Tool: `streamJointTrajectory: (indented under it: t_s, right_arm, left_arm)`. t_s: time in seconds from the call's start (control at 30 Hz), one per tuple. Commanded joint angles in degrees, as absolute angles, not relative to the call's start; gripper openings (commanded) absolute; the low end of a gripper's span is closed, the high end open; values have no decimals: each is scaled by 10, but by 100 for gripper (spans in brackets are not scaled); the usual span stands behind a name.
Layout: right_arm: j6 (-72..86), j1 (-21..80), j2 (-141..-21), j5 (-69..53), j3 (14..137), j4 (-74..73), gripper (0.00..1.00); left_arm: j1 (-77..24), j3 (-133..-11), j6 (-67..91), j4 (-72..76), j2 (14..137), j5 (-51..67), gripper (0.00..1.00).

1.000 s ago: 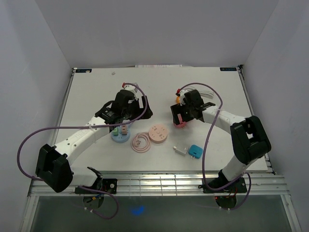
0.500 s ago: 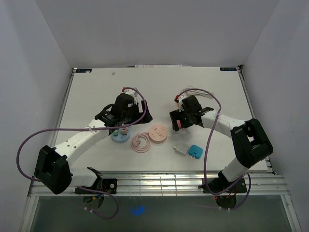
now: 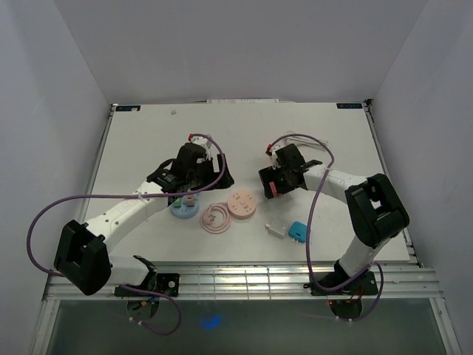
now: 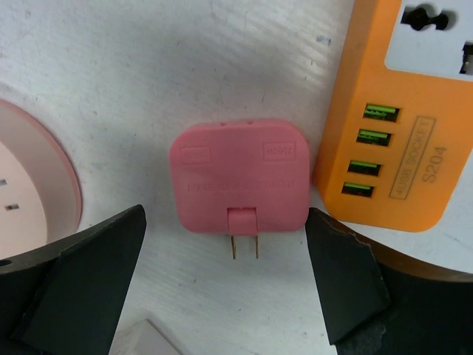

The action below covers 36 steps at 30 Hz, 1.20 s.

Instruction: Insert the plug

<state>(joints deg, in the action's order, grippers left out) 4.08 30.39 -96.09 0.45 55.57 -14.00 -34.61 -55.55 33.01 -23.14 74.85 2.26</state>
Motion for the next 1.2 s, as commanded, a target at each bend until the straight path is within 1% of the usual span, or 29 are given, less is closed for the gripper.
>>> streamJointTrajectory:
  t_s: [0.0,0.23,0.43,0.6,0.7,0.8,0.83,0.93,1.03,1.17]
  right_arm:
    - [26,293,-977,8,595,-153,94]
    - [6,285,-1006,6,634,-163,92]
    - [-18,285,-1028,-39,647,-177,91]
    - [-36,288,-1031,-55,646,-176,89]
    - [-46,293,-1038,-44,656,-187,87]
    - [-50,295,-1045,-41,664,-196,82]
    - [-51,296,-1047,-40,665,-199,77]
    - [-49,298,-1037,-33,658,-193,68]
    - [-48,298,-1002,-41,632,-168,65]
    - [-47,301,-960,-53,606,-143,63]
  left_arm:
    - [-345,-570,323,-224,744,30,98]
    - [-345,-575,318,-227,755,29,98]
    - [-344,-582,316,-233,763,38,98]
    - [-332,-596,316,-248,766,73,98]
    - [-316,-594,316,-251,762,100,98]
    - [-301,-592,316,-253,760,119,98]
    - [-297,-592,316,-256,761,126,98]
    - [-281,-592,316,-259,766,152,98]
    - [-265,-594,314,-255,772,191,98]
    - [-259,-613,298,-262,785,221,98]
